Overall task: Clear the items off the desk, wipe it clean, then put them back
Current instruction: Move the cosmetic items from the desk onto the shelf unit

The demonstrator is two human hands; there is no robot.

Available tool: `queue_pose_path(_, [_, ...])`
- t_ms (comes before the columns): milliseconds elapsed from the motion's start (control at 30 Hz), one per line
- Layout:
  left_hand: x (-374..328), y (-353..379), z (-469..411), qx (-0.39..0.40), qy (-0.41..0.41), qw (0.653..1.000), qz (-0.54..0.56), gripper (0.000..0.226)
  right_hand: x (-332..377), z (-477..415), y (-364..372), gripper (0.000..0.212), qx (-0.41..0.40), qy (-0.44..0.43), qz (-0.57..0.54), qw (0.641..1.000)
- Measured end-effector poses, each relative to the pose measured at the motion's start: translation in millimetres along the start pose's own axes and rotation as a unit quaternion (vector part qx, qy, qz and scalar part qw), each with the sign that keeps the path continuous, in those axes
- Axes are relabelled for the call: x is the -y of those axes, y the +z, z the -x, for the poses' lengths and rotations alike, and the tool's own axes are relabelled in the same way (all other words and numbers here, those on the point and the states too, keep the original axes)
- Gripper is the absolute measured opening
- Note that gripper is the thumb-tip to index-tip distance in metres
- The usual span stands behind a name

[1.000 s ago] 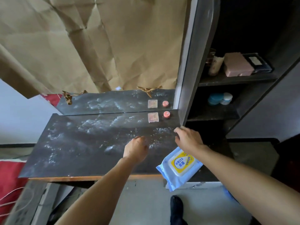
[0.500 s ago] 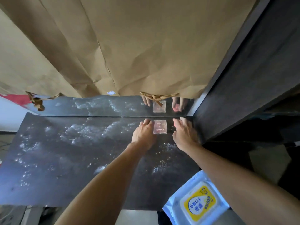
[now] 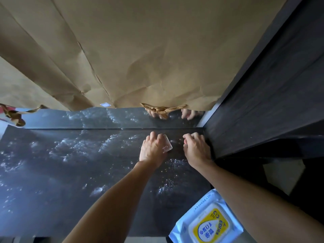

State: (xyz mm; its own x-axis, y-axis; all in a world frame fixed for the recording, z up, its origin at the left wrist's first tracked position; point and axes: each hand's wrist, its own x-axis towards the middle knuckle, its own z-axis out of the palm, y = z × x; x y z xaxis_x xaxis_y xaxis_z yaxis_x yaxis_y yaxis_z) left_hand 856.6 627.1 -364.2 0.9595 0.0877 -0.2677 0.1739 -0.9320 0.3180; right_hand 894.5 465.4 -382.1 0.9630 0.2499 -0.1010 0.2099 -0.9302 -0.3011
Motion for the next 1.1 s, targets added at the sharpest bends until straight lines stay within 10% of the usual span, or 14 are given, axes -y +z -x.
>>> queue_pose_path(600, [-110,-25,155,-0.066,0.115,0.991,0.020,0.050,-97,175,-121,0.029,-0.123,0.063,-0.083,0.987])
queue_pose_path(1100, [-259,-9,46,-0.023,0.103,0.994,-0.026,0.054,-206,92,-172,0.035,-0.082,0.030,-0.036,0.996])
